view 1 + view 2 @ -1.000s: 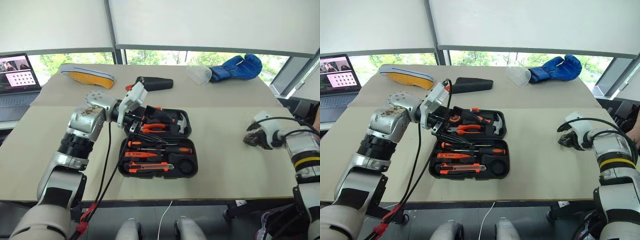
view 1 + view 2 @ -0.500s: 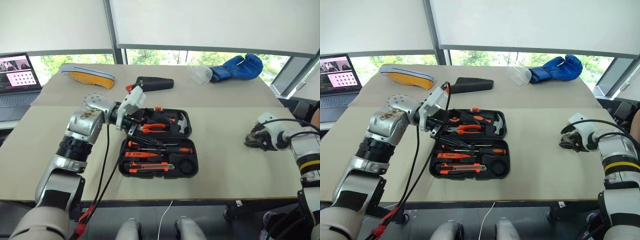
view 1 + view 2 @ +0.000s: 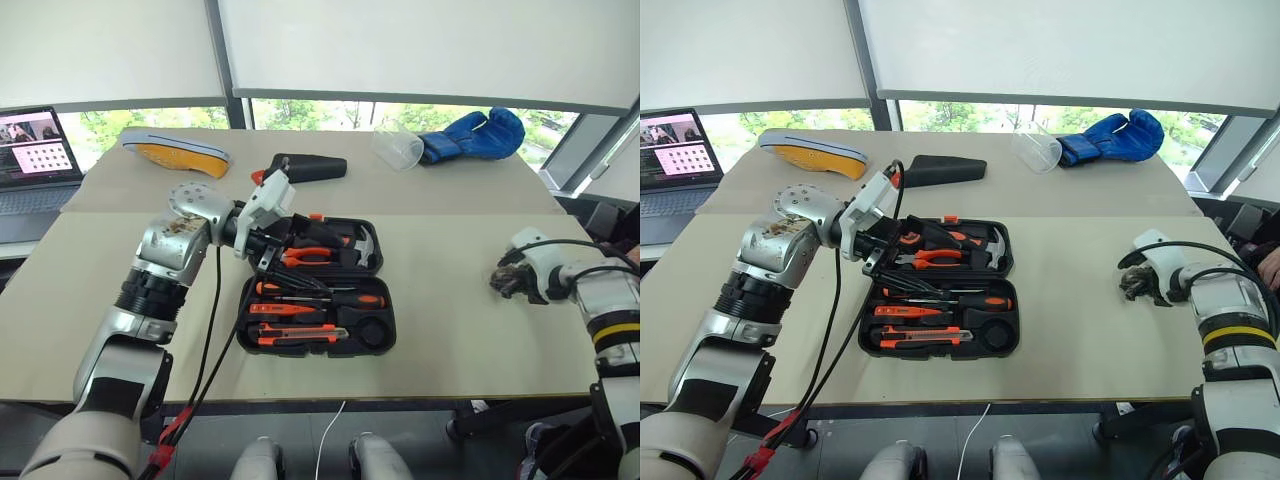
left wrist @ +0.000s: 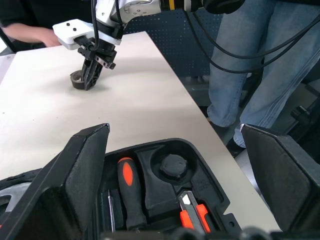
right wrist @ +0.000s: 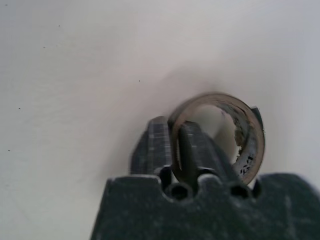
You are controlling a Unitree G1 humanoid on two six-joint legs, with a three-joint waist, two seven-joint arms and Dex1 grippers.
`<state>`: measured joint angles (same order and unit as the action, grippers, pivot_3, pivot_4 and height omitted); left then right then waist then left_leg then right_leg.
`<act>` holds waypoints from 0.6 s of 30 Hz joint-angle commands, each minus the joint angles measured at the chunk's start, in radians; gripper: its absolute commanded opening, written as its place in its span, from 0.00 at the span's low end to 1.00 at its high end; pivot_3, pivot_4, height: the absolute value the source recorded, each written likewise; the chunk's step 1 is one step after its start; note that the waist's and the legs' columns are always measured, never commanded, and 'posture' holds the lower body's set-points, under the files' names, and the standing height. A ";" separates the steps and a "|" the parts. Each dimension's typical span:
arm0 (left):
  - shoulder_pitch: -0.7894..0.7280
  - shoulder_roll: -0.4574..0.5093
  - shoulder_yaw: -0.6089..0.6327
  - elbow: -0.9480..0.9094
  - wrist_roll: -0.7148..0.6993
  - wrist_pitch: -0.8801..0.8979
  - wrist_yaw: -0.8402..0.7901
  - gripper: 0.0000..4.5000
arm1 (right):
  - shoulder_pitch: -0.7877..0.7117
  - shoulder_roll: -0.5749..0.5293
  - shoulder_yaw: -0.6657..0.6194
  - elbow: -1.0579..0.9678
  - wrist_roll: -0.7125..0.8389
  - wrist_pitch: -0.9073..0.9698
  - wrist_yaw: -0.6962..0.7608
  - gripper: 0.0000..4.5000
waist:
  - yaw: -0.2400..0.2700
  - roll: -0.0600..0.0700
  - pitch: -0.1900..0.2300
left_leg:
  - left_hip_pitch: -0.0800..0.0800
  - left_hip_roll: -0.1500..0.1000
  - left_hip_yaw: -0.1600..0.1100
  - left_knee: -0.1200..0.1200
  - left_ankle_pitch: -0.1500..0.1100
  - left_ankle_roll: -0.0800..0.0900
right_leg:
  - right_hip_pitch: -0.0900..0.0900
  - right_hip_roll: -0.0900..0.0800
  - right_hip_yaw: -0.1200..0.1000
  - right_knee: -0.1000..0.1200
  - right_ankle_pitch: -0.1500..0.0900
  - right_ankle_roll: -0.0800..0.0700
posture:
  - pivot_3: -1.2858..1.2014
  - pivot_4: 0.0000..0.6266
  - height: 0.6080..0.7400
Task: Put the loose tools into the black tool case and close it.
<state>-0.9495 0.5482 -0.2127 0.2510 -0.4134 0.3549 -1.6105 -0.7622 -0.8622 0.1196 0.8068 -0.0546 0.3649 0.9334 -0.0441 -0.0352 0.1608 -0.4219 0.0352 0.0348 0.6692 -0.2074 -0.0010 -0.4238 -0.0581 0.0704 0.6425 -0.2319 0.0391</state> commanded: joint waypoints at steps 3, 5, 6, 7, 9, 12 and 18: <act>0.015 0.051 -0.012 -0.082 -0.059 0.036 -0.004 1.00 | 0.091 -0.032 -0.088 -0.480 0.200 0.122 0.194 0.01 | -0.005 0.003 0.002 | -0.001 0.000 0.000 0.000 0.000 0.000 | -0.001 0.000 0.000 0.000 0.000 0.000 | 0.52 0.24 0.95; 0.041 0.100 -0.033 -0.113 -0.084 0.044 -0.004 1.00 | 0.151 -0.044 -0.070 -0.796 0.328 0.227 0.290 0.01 | -0.008 0.007 0.004 | -0.001 0.000 -0.001 0.000 0.000 0.000 | -0.001 0.001 0.001 0.001 0.000 0.000 | 0.52 0.24 0.95; 0.054 0.128 -0.045 -0.126 -0.095 0.045 -0.004 1.00 | 0.170 -0.042 -0.053 -0.931 0.377 0.277 0.309 0.01 | -0.010 0.008 0.005 | 0.000 0.001 -0.002 -0.001 0.000 0.000 | -0.002 0.001 0.001 0.003 0.000 0.000 | 0.52 0.24 0.95; 0.069 0.160 -0.057 -0.136 -0.100 0.036 -0.004 1.00 | 0.178 -0.022 -0.017 -1.048 0.409 0.319 0.304 0.01 | -0.011 0.008 0.005 | 0.000 0.001 -0.002 -0.001 0.000 0.000 | -0.002 0.002 0.001 0.004 -0.002 0.002 | 0.52 0.24 0.95; 0.085 0.197 -0.073 -0.145 -0.107 0.023 -0.004 1.00 | 0.184 0.004 0.030 -1.179 0.437 0.378 0.282 0.01 | -0.011 0.008 0.005 | 0.000 0.003 -0.005 -0.001 0.000 0.000 | -0.002 0.004 0.000 0.005 -0.004 0.004 | 0.52 0.24 0.95; 0.099 0.225 -0.077 -0.154 -0.109 0.019 -0.004 1.00 | 0.194 0.033 0.129 -1.285 0.427 0.405 0.257 0.01 | 0.006 0.008 0.005 | 0.000 0.003 -0.006 0.000 0.000 -0.001 | -0.001 0.004 -0.002 0.004 -0.005 0.004 | 0.52 0.24 0.95; 0.133 0.237 -0.052 -0.200 -0.097 0.030 -0.004 1.00 | 0.229 -0.018 0.288 -1.294 0.300 0.337 0.252 0.01 | 0.035 0.007 0.006 | -0.005 -0.001 -0.006 0.009 0.000 -0.001 | 0.000 0.001 -0.001 0.004 -0.005 0.006 | 0.52 0.24 0.95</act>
<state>-0.8125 0.7827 -0.2962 0.0879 -0.5093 0.3803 -1.6115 -0.5339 -0.8448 0.4033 -0.4808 0.2863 0.7435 1.1796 -0.0088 -0.0279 0.1664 -0.4278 0.0338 0.0292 0.6783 -0.2070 -0.0017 -0.4247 -0.0577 0.0692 0.6461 -0.2366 0.0453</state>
